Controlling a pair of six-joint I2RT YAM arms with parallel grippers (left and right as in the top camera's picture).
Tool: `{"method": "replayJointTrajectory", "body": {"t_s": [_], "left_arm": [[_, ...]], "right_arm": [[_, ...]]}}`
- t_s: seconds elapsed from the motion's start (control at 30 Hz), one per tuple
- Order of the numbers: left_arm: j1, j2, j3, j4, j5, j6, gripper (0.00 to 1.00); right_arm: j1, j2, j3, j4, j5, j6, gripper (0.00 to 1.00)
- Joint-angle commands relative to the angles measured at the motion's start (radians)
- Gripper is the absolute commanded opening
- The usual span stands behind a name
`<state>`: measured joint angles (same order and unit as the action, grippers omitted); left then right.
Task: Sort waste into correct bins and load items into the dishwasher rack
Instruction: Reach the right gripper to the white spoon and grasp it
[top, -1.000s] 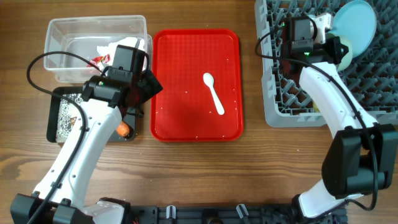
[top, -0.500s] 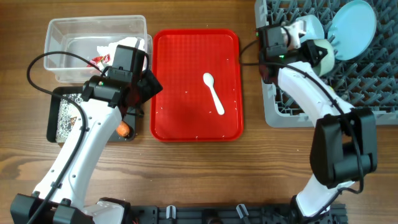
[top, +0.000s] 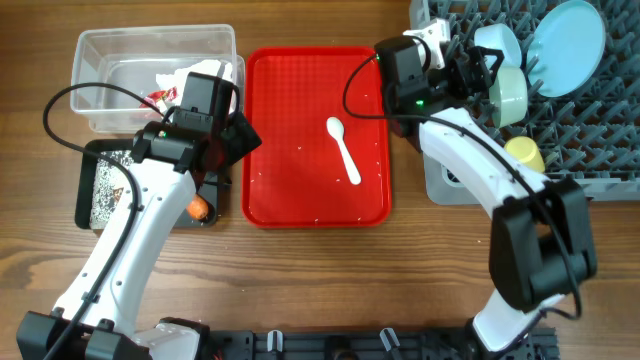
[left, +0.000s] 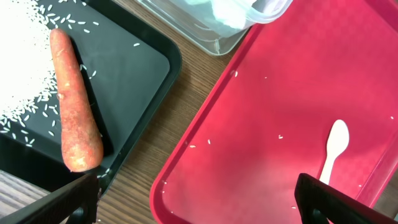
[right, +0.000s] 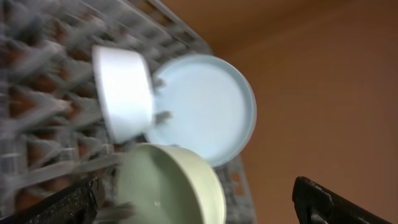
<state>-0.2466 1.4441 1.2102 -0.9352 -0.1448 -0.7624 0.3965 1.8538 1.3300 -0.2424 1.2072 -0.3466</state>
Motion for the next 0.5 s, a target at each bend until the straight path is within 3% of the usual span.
{"method": "replayJointTrajectory", "body": {"t_s": [0.0, 0.1, 0.17, 0.33, 0.43, 0.47], "left_arm": [[0.002, 0.008, 0.0, 0.002, -0.013, -0.005, 1.0], [0.002, 0.008, 0.0, 0.002, -0.013, -0.005, 1.0], [0.002, 0.008, 0.0, 0.002, -0.013, -0.005, 1.0], [0.002, 0.008, 0.0, 0.002, -0.013, -0.005, 1.0], [0.002, 0.008, 0.0, 0.002, -0.013, -0.005, 1.0], [0.002, 0.008, 0.0, 0.002, -0.013, -0.005, 1.0]], "right_arm": [[0.133, -0.106, 0.007, -0.1, -0.421, 0.101, 1.0], [0.209, -0.105, 0.006, -0.192, -1.007, 0.203, 1.0], [0.209, -0.105, 0.006, -0.215, -1.134, 0.218, 1.0], [0.206, -0.064, -0.011, -0.362, -1.219, 0.249, 0.97], [0.193, 0.012, -0.03, -0.299, -1.2, 0.248, 0.8], [0.18, 0.052, -0.03, -0.251, -1.202, 0.25, 0.7]]}}
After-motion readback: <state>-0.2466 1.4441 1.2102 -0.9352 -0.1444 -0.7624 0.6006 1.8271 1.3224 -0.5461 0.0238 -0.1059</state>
